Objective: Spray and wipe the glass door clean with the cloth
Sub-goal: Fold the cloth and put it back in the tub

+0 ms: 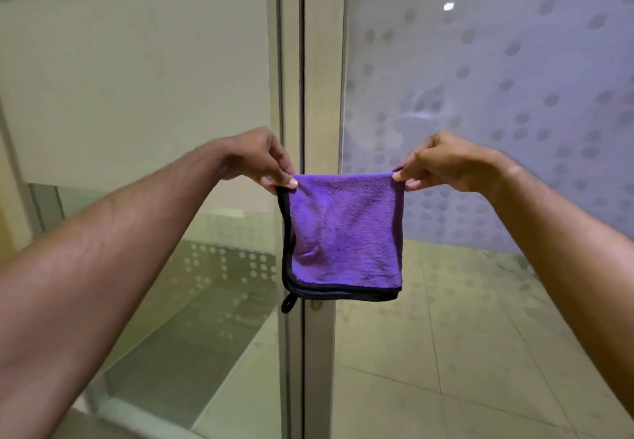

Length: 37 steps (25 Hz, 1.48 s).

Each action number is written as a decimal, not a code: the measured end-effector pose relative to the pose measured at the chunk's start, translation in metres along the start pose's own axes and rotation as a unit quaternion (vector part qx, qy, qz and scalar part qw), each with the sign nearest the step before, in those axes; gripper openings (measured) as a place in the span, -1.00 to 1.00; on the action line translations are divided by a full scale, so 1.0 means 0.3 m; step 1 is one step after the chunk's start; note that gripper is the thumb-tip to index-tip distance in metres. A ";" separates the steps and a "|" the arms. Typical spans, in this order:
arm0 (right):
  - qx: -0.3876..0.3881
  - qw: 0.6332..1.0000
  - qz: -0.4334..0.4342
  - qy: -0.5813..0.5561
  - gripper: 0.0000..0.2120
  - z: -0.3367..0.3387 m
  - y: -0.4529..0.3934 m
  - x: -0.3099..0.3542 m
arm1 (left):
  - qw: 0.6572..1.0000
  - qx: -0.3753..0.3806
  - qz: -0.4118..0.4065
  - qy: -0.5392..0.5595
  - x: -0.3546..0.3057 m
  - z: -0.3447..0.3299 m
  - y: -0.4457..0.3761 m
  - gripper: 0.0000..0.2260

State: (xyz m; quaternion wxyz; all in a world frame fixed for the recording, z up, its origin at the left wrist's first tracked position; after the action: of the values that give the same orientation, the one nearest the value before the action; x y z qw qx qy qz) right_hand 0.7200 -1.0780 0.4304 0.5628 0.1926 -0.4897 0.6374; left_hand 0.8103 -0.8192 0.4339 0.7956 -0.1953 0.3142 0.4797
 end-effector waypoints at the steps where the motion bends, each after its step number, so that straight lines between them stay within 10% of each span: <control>1: 0.010 1.000 -0.006 0.003 -0.81 -0.035 0.012 0.009 | 1.000 0.004 0.011 0.001 0.031 0.009 0.029 -0.81; 18: 0.201 0.975 0.058 -0.078 -0.73 -0.547 0.210 0.288 | 0.976 -0.129 0.177 0.019 0.344 0.206 0.685 -0.87; 37: 0.418 0.872 0.174 -0.184 -0.92 -1.381 0.802 0.960 | 0.853 -0.330 0.405 0.009 0.659 0.425 2.019 -0.89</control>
State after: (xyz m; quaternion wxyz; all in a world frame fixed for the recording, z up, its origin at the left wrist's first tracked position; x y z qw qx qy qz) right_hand 0.5443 -0.5499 0.3770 0.2094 0.4356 -0.2979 0.8232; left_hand 0.3811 -0.3340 0.3850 0.4169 -0.3066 0.1956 0.8330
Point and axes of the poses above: each hand's wrist, its own y-axis away from the middle knuckle, its own z-axis out of the back of the hand, x = y × z, the point moved 10 cm from there along -y, towards the middle knuckle, and after that the axes turned 14 degrees about z, right-handed, at the moved point
